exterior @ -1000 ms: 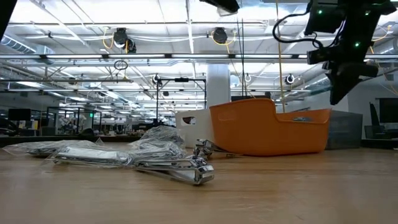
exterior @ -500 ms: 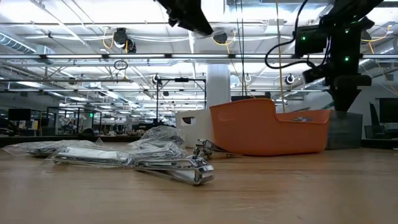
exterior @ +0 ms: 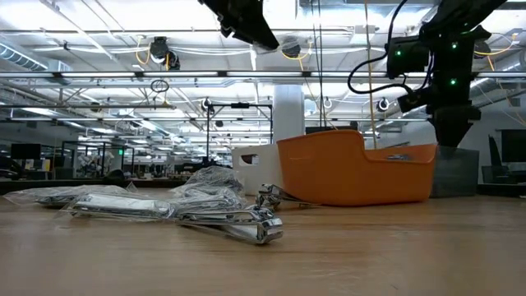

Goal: Pick & Place Travel size toiletries
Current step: Put the green toothbrush into the black bin, then put the black hairbrush into the white bin

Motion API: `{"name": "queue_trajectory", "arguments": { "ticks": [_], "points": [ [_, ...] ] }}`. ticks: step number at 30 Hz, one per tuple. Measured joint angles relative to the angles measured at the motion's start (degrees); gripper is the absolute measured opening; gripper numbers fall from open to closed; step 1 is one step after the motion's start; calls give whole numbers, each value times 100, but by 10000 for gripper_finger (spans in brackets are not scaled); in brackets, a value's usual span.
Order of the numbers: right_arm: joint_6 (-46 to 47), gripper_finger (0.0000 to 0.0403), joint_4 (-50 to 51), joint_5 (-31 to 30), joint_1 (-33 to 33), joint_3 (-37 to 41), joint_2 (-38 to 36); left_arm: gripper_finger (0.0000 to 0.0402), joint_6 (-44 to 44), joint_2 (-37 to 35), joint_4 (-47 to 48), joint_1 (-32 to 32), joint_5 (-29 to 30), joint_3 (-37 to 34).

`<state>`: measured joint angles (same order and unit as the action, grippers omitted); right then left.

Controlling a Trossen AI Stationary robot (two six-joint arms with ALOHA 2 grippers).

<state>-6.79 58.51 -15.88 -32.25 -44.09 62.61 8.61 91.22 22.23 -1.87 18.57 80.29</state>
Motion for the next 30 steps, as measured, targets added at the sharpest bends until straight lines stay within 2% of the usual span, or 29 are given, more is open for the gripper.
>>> {"name": "queue_trajectory", "arguments": {
  "ticks": [3,8,13,17,21,25,27,30],
  "points": [
    [-11,203,21,-224,0,-41,-9,62,8,0,-11,0,-2,0],
    [12,252,13,124,13,-183,-44,63,4,0,-19,-4,-2,0],
    [360,265,4,661,18,-537,-46,63,-129,0,118,-4,-12,0],
    [531,261,-67,1211,68,-752,-160,63,-175,-117,153,-7,-445,-128],
    [481,257,-582,1579,215,-772,-497,63,-65,-362,-1080,-67,-991,-949],
    [615,256,-1592,1978,457,-684,-889,63,-379,-510,-2157,-272,-976,-2056],
    [637,256,-2169,2289,626,-545,-1069,63,-762,-634,-2401,-340,-953,-2458],
    [656,256,-3003,2530,971,-312,-1226,63,-1442,-928,-2141,-316,-971,-2926]
  ]
}}
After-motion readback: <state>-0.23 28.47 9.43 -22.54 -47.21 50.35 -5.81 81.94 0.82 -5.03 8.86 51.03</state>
